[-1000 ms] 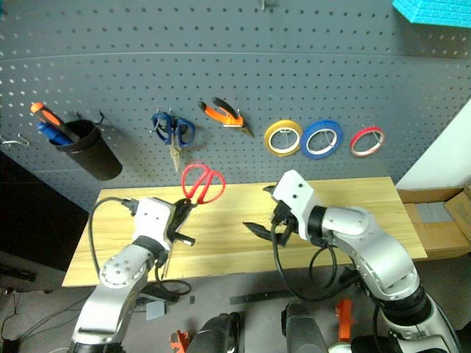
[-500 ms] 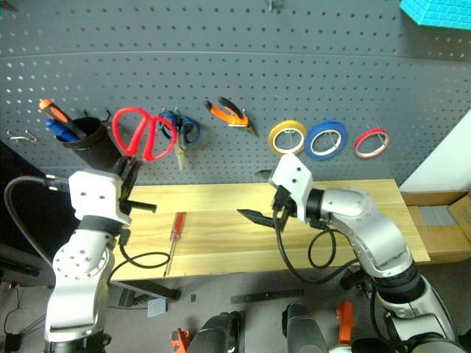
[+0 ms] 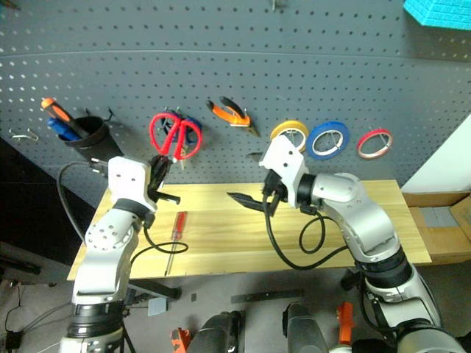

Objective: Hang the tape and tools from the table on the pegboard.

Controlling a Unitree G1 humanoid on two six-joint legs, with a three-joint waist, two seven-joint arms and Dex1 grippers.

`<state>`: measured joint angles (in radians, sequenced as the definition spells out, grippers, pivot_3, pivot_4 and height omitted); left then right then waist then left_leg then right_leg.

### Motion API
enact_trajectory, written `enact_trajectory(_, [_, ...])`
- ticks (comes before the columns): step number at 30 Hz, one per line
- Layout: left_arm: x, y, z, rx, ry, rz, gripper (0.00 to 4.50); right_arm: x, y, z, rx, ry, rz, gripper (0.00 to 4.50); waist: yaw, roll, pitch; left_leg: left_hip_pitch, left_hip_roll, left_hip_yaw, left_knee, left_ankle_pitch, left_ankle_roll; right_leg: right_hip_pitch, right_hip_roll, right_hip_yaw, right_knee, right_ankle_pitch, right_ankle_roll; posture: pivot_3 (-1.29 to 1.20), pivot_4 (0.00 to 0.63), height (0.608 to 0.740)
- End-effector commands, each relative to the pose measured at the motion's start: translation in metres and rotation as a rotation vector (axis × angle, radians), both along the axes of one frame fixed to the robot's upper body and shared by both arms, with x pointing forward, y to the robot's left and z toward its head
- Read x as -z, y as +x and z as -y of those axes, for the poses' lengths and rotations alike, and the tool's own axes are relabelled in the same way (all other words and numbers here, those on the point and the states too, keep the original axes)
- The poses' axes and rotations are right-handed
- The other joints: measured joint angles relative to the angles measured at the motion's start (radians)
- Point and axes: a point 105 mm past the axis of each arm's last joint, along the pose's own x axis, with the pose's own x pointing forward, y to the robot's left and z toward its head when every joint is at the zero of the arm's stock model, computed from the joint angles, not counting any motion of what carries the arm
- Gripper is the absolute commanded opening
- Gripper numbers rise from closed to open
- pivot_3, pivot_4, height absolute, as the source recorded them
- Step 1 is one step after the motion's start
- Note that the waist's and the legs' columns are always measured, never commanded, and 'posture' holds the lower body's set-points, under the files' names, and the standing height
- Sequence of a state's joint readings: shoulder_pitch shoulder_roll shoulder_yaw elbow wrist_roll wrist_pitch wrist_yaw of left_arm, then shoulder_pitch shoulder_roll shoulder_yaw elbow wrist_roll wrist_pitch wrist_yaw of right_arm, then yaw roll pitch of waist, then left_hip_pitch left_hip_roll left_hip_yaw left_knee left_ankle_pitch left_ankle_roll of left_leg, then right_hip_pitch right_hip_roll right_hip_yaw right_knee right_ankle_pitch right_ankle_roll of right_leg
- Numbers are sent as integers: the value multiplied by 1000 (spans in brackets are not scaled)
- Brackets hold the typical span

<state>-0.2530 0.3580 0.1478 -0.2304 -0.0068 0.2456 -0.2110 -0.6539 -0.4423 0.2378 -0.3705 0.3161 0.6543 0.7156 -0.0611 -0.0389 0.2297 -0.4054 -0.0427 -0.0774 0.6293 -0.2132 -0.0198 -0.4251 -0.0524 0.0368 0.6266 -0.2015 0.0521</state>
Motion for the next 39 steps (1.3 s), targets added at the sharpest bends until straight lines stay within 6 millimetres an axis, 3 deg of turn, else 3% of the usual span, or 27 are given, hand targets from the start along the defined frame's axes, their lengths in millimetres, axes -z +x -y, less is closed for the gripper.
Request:
enact_trajectory(1, [-11,0,4,18,7,44,20,-14,-6,0,-6,25,55,4500,-1,0,0,0,0,0,0,0,0,0,0,0,0,0,0,-127,205,740])
enact_trajectory(11, [-5,22,-4,-58,-82,0,20,-21,-3,-3,-11,53,65,4500,2,0,0,0,0,0,1,0,0,0,1,-1,1,0,0,-118,202,740])
enact_trajectory(15, [8,30,-7,-85,-121,-63,20,-22,-4,-5,-15,56,64,4500,1,0,0,0,-1,0,1,0,0,0,1,0,1,0,0,-125,206,740])
enact_trajectory(24, [51,16,-11,-99,-106,-233,2821,-9,-9,-5,23,75,-17,4500,-5,0,0,0,0,0,0,0,0,0,1,0,1,1,0,-137,211,740])
enact_trajectory(28, [89,6,-8,-66,-139,-440,4004,37,-12,-2,159,-9,-211,4500,-5,0,0,0,0,-1,0,0,0,0,0,0,2,1,-2,-131,220,740])
enact_trajectory(30, [105,2,-14,-80,-145,-546,4004,60,-18,-3,216,-41,-366,4500,-5,0,0,0,0,-1,1,0,0,0,0,0,2,0,0,-127,227,740])
enact_trajectory(32, [118,0,-27,-132,-174,-631,4004,70,-26,-8,219,-48,-457,4500,-5,0,0,0,0,-1,1,0,0,0,0,0,2,0,0,-128,235,740])
enact_trajectory(35, [131,0,-45,-222,-228,-723,4004,72,-30,-16,225,-44,-498,4500,-10,1,1,1,1,0,1,0,0,0,1,0,3,0,0,-129,242,740])
enact_trajectory(39, [147,7,-50,-256,-288,-829,4004,71,-32,-25,215,-52,-530,4500,-17,1,3,2,1,-1,1,0,0,1,5,-1,3,0,0,-134,254,740])
